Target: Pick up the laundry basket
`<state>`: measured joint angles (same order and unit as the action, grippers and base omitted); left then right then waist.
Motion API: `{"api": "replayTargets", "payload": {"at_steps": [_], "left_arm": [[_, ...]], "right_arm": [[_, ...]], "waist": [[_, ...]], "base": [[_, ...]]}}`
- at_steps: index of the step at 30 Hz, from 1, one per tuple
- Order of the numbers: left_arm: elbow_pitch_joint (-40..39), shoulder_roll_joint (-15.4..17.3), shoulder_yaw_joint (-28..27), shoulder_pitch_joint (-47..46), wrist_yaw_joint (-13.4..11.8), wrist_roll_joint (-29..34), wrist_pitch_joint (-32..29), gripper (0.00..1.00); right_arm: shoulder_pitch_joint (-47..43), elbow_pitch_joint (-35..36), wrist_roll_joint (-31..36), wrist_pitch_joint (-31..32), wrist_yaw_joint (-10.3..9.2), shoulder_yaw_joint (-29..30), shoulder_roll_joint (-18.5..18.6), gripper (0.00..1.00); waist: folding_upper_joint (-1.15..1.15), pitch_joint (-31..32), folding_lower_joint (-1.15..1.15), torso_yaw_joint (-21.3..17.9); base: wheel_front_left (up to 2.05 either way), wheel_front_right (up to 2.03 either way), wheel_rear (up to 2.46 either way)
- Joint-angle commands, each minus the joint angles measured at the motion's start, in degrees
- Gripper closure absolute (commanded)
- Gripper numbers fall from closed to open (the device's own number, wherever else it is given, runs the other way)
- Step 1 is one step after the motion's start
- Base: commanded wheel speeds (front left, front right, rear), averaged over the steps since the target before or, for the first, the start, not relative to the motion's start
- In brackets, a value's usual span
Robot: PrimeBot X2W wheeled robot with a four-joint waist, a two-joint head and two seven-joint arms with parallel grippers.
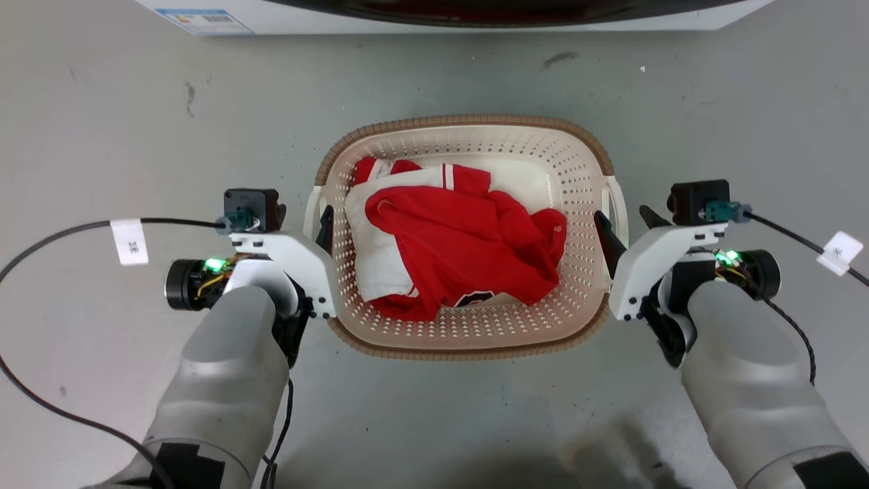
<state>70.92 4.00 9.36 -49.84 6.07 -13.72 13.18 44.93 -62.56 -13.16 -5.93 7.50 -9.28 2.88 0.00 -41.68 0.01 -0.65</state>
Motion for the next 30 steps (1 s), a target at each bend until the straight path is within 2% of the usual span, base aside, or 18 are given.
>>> {"api": "replayTargets", "payload": {"at_steps": [1, 15, 16, 17, 24, 30], "left_arm": [[0.53, 0.39, 0.12, -1.28, 0.23, -0.19, -0.65, 0.00], [2.37, 0.68, 1.47, -5.58, 0.95, -1.56, -4.95, 0.00], [2.48, 0.65, 1.64, -5.54, 0.98, -1.53, -5.40, 0.51], [2.60, 0.67, 1.94, -5.67, 1.06, -2.05, -5.42, 1.00], [2.71, 0.34, 2.98, -5.24, 1.20, -2.75, -4.59, 1.00], [2.77, 0.06, 3.39, -4.16, 1.38, -4.32, -6.22, 1.00]], "right_arm": [[1.76, -0.98, -0.61, 0.14, -0.03, -0.45, 0.00, 0.00], [8.31, -7.26, -7.47, 2.56, -0.03, -5.47, 0.01, 0.00], [8.47, -7.37, -8.01, 2.81, -0.02, -5.96, 0.00, 0.35], [9.12, -7.60, -9.94, 3.28, -0.02, -7.80, 0.00, 1.00], [8.71, -7.49, -13.32, 4.14, 0.05, -11.11, -0.32, 1.00], [7.66, -7.36, -16.17, 5.53, 0.07, -13.72, -0.30, 1.00]], "waist": [[0.00, -1.17, -0.01, -0.24], [0.00, -6.18, -0.01, -0.30], [0.00, -6.27, -0.01, -0.32], [0.00, -6.56, -0.01, -0.39], [0.00, -6.58, -0.01, -0.23], [0.00, -4.58, -0.01, -0.34]], "base": [[0.00, 0.00, 0.00], [0.00, 0.00, 0.00], [0.00, 0.00, 0.00], [0.00, 0.00, 0.00], [0.00, 0.00, 0.00], [0.00, 0.00, 0.00]]}}
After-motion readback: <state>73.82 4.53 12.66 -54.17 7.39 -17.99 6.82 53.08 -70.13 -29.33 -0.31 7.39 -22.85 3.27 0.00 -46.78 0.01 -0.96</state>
